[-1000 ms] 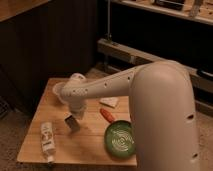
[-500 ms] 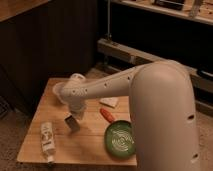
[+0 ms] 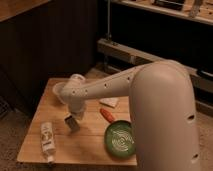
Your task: Knock the eraser over
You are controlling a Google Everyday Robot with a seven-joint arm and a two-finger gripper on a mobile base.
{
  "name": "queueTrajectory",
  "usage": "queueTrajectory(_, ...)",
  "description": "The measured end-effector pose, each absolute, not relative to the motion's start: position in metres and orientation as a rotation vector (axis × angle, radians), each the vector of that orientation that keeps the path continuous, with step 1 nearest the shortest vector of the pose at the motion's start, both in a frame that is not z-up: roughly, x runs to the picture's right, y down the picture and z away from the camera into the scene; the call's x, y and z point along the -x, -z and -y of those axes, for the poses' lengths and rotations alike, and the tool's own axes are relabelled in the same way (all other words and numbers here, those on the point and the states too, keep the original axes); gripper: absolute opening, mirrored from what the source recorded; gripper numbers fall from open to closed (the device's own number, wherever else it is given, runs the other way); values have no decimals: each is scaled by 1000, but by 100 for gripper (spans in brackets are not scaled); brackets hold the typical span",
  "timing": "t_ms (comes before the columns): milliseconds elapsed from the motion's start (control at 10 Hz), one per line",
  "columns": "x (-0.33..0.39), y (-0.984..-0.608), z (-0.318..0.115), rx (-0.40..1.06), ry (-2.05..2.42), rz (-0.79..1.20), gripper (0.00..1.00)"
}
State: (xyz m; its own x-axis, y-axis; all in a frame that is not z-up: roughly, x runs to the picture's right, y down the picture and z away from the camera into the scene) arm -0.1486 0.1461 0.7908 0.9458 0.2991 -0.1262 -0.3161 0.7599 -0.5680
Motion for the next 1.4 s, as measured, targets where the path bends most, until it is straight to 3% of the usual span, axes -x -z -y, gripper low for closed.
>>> queueTrajectory(1400, 146, -789, -149, 612, -337, -24, 0)
